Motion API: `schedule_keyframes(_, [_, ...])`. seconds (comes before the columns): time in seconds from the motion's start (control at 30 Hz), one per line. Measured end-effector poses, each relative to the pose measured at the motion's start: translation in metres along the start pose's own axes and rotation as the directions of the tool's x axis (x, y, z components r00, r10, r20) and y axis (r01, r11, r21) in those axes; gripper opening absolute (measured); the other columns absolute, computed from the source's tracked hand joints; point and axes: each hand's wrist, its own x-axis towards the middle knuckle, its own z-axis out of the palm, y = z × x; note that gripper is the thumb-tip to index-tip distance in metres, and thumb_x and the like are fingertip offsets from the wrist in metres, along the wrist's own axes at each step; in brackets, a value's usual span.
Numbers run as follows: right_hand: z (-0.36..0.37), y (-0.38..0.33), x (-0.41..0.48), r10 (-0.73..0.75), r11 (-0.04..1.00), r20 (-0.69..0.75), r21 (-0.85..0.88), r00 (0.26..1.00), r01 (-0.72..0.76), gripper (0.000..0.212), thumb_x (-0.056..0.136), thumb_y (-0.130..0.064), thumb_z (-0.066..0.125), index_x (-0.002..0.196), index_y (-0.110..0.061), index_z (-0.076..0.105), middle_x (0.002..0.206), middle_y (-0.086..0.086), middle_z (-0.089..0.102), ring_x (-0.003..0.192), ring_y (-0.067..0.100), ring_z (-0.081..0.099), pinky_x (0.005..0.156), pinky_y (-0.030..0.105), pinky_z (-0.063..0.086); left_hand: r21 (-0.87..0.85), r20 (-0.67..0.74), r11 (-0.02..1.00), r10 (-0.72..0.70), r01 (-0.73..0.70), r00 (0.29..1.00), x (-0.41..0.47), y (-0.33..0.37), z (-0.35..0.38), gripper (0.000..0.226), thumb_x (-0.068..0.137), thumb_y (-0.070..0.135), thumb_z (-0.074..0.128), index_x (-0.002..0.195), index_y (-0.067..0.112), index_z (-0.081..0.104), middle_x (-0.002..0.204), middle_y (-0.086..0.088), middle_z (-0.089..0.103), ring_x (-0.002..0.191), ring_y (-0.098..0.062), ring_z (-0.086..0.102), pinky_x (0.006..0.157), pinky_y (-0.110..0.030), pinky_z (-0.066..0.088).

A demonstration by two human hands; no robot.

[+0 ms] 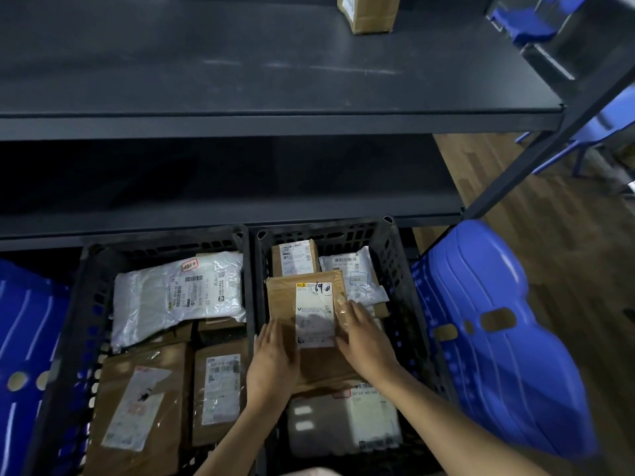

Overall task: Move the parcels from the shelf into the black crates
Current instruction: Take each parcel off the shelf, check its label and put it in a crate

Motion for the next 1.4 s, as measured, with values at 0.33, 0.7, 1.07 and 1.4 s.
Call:
schedule_keyframes(0.33, [0.031, 0.0, -0.019, -0.316, 0.889, 0.254, -0.258, 0.914, 0.378, 0.075, 0.088, -0.005, 0.044, 0.151, -0.006, 0.005, 0.16, 0.011, -0.005, 0.147, 0.028, -0.009, 0.108, 0.032, -0.018, 0.5, 0.481, 0.77, 0.134, -0.397, 0.866, -0.009, -0.007, 0.01, 0.063, 0.103, 0.022, 0.028, 0.148, 0.0, -0.01, 0.159, -0.015, -0.014, 0.146, -0.029, -0.014, 0.12, -0.038, -0.004])
schedule_keyframes(0.7, [0.04, -0.002, -0.009, -0.289, 0.927, 0.246, -0.171, 0.925, 0.335, 0.078, 0.086, 0.007, 0.04, 0.152, -0.013, 0.004, 0.16, 0.005, -0.009, 0.145, 0.02, -0.016, 0.107, 0.027, -0.021, 0.462, 0.189, 0.748, 0.441, -0.475, 0.878, -0.013, -0.014, 0.029, 0.052, 0.093, -0.004, -0.002, 0.141, -0.01, -0.021, 0.127, -0.032, 0.054, 0.144, -0.031, 0.014, 0.11, -0.038, 0.003])
schedule_keyframes(1.07, [-0.03, -0.015, -0.01, -0.351, 0.885, 0.238, -0.231, 0.906, 0.404, 0.08, 0.092, -0.059, 0.037, 0.152, -0.02, 0.002, 0.159, -0.002, -0.008, 0.146, 0.017, -0.011, 0.116, 0.034, -0.001, 0.52, 0.419, 0.727, 0.24, -0.448, 0.875, 0.009, -0.002, -0.04, 0.101, 0.086, 0.07, 0.034, 0.15, 0.001, -0.004, 0.16, -0.016, -0.003, 0.148, -0.029, -0.006, 0.119, -0.04, -0.006])
schedule_keyframes(1.4, [-0.194, -0.038, 0.062, -0.423, 0.874, -0.306, -0.387, 0.853, 0.295, 0.063, 0.093, -0.04, 0.053, 0.147, -0.013, 0.032, 0.154, 0.007, 0.031, 0.144, 0.022, 0.023, 0.116, 0.031, 0.017, 0.602, 0.028, 0.664, 0.538, -0.444, 0.843, 0.101, 0.113, -0.173, 0.089, 0.091, 0.062, 0.036, 0.151, 0.008, 0.001, 0.161, -0.006, 0.001, 0.148, -0.02, -0.002, 0.117, -0.033, -0.007])
